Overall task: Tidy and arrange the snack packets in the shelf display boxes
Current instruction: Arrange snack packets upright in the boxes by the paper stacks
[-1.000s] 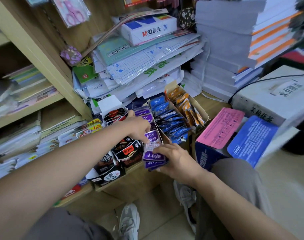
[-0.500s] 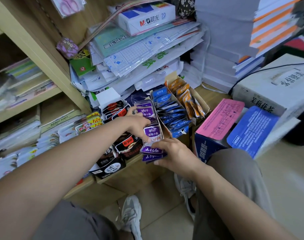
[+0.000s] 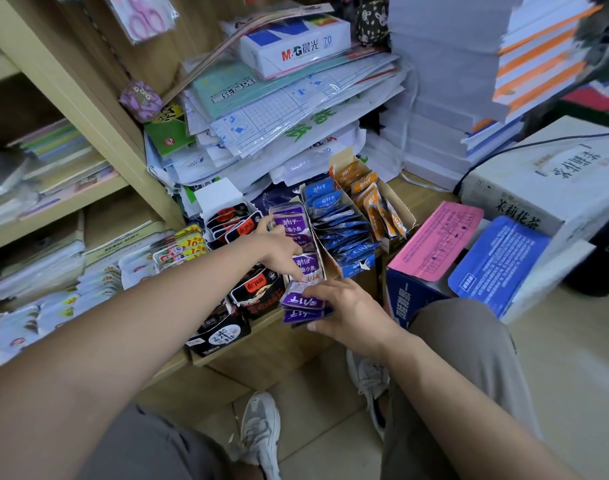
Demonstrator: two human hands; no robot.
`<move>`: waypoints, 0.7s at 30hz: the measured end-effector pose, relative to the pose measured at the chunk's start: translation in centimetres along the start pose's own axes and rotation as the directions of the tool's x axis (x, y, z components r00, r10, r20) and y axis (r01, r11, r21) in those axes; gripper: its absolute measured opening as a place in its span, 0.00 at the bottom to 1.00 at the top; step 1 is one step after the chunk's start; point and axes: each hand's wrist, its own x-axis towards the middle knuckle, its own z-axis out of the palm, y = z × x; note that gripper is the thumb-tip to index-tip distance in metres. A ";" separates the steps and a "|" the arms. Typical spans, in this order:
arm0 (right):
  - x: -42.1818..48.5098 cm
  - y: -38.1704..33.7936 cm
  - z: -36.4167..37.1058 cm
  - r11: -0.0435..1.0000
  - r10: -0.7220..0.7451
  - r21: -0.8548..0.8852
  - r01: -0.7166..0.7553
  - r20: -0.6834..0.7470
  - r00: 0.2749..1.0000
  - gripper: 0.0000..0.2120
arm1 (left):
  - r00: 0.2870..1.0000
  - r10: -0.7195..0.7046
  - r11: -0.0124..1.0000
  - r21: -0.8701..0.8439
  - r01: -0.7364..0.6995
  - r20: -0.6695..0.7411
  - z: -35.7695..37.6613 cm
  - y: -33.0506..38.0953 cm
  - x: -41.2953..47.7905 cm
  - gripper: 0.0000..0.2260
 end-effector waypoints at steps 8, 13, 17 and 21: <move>-0.2 -0.1 -0.4 1.000 0.001 -0.002 -0.001 -0.020 1.000 0.26 | 0.949 0.084 0.928 -0.324 -0.186 -0.304 1.2 -2.0 -0.4 0.12; -0.2 -0.1 -0.7 0.999 -0.035 -0.035 0.032 -0.075 0.997 0.20 | 0.869 0.048 0.870 -0.406 -0.278 -0.492 2.4 -1.9 -1.4 0.07; 0.4 -0.2 -1.2 0.998 -0.028 -0.059 0.021 -0.109 0.994 0.17 | 0.754 -0.096 0.864 -0.430 -0.261 -0.650 2.7 -2.1 -2.0 0.05; 2.5 -0.7 -2.0 0.997 -0.035 -0.073 0.022 -0.180 0.983 0.17 | 0.679 -0.186 0.813 -0.499 -0.301 -0.711 2.9 -2.9 -2.4 0.04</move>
